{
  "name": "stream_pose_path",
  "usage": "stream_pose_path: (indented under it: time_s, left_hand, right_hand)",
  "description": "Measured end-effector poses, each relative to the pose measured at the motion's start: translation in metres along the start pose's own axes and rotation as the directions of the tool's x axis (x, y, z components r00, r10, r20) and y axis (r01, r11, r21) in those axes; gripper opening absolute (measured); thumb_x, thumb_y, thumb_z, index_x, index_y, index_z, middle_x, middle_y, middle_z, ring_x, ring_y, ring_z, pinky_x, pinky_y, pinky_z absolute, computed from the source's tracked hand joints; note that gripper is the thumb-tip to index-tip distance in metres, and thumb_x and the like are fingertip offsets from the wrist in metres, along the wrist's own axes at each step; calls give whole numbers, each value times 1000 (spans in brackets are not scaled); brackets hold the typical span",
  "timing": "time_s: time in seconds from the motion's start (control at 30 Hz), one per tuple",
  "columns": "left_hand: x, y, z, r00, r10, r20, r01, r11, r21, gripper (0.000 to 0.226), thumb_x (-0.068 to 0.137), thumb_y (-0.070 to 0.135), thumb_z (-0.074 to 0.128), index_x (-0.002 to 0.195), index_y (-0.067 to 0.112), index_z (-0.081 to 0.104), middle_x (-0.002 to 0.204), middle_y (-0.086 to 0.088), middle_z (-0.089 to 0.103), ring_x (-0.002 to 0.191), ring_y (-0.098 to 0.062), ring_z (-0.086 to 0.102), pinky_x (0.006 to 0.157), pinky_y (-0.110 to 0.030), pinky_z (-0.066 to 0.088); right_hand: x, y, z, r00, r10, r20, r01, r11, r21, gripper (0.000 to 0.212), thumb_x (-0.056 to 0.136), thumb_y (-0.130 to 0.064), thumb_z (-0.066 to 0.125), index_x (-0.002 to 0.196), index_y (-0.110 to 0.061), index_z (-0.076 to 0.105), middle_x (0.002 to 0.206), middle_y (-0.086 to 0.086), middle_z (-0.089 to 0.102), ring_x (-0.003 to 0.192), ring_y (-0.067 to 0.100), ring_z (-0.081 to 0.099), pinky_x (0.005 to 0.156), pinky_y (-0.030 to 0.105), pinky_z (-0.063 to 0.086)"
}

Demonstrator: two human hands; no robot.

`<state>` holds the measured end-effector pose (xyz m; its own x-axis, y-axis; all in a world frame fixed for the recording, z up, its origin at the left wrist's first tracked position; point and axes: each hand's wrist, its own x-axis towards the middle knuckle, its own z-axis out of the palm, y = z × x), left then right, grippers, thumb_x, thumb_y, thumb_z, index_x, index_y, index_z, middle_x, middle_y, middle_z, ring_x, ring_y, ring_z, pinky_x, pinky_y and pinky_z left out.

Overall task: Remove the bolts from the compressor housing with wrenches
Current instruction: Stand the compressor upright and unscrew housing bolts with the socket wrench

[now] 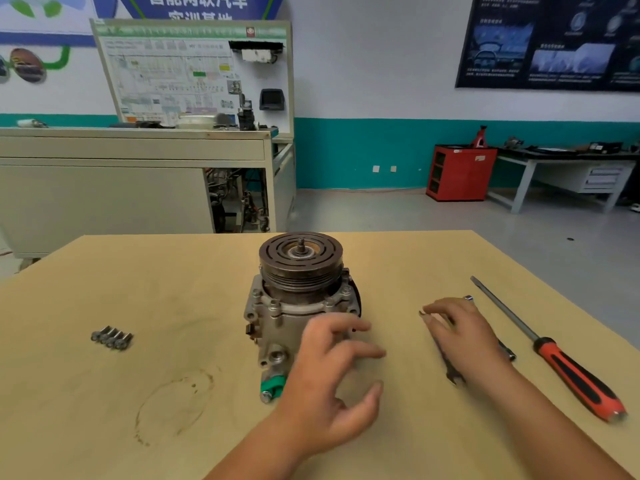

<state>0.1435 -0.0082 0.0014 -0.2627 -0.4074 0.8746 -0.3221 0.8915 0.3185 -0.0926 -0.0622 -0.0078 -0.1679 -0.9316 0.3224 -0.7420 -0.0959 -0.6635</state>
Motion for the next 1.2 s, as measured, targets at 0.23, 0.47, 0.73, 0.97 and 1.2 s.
stream_pose_path:
  time_s: [0.23,0.47,0.73,0.97,1.2]
  left_hand:
    - [12,48,95,832,33,554,26,995,-99,24,86,19,70,107,8,70,119,-8,58,114,-22,47,95,-38,35]
    - [22,59,155,624,-104,774,-25,988,153,55,89,27,63,135,3,47,143,-16,38,135,-27,25,102,-43,24]
    - [36,65,178,586,-204,784,-55,955,290,76,91,46,55,145,-1,28,152,-18,25,143,-28,12,114,-49,16]
    - [31,51,115,856,-182,484,220,975,-22,55,87,22,66,138,11,48,148,-5,38,146,-20,13,118,-31,10]
    - [26,21,-3,986,-112,-126,92,983,-157,26,86,12,56,111,16,64,109,6,63,104,-11,59,87,-21,45]
  right_hand:
    - [15,48,-25,970,213,121,-150,907,-393,38,91,-34,55,125,-18,53,127,5,48,107,19,54,90,35,46]
    - [45,76,-43,947,312,70,-230,817,-529,36,92,-35,52,121,-13,55,123,9,54,107,25,55,83,31,45]
    - [67,87,-41,907,396,141,-247,774,-583,26,86,-28,59,71,-7,62,69,7,63,70,24,60,58,28,42]
    - [56,5,-54,977,212,31,-206,889,408,27,91,-14,47,65,-11,48,61,3,49,57,19,44,55,27,34]
    - [23,-159,-19,947,-313,68,152,625,766,27,99,-25,41,74,-16,45,44,-8,44,37,7,40,39,15,35]
